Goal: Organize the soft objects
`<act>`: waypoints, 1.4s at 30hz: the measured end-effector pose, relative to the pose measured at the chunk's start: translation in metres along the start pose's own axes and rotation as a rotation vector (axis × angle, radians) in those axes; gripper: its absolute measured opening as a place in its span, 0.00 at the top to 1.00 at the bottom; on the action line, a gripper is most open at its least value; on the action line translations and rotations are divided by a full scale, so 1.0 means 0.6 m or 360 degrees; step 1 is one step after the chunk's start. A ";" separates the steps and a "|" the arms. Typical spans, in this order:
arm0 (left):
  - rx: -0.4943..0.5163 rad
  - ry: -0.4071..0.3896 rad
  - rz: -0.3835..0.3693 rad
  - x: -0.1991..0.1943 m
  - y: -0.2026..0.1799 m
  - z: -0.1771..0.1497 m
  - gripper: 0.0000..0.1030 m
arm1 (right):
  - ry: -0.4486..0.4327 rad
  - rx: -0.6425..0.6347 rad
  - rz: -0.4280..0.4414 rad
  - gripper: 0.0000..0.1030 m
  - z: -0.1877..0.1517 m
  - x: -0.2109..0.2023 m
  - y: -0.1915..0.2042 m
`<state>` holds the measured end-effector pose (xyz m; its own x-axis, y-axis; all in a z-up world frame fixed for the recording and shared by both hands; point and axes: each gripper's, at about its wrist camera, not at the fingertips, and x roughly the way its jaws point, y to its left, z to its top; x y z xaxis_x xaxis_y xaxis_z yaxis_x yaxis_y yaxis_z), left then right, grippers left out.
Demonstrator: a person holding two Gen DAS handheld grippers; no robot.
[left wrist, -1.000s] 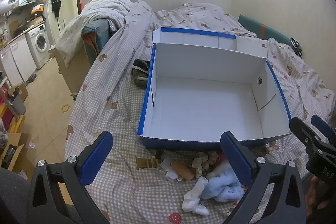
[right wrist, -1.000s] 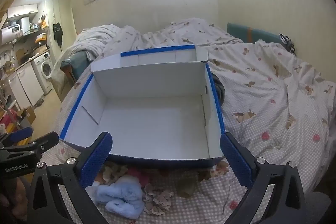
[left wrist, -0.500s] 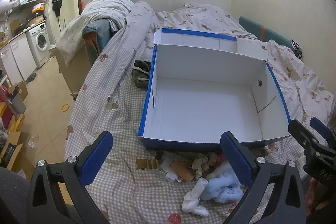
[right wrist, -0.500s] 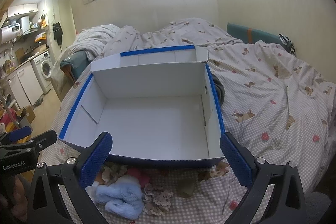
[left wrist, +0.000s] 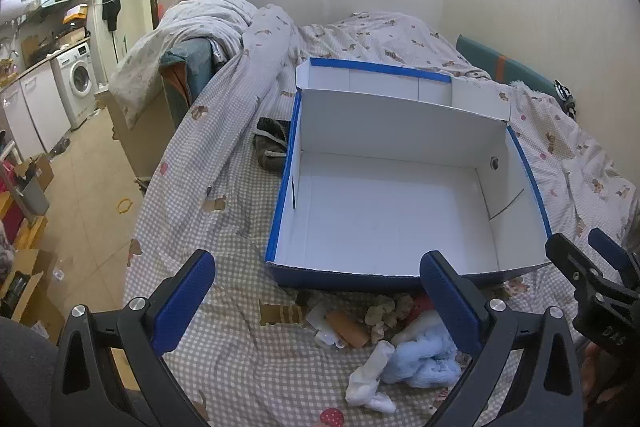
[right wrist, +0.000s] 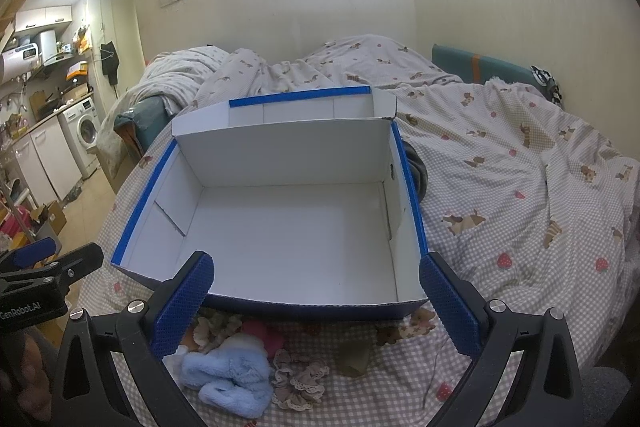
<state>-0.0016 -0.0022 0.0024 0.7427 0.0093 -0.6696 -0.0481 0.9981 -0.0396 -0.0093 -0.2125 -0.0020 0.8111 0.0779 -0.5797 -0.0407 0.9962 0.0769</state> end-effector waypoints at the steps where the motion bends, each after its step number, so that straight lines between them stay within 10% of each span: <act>1: -0.0001 0.0001 -0.0001 -0.001 0.000 0.001 0.01 | 0.0001 -0.0001 0.0001 0.00 0.000 0.000 0.000; 42: -0.0012 0.0038 0.0007 0.009 0.005 -0.007 0.01 | 0.0013 0.0000 -0.0005 0.00 0.004 0.005 -0.005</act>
<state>-0.0004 0.0005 -0.0045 0.7264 0.0119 -0.6872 -0.0565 0.9975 -0.0424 -0.0053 -0.2154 -0.0022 0.8066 0.0752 -0.5863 -0.0382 0.9964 0.0753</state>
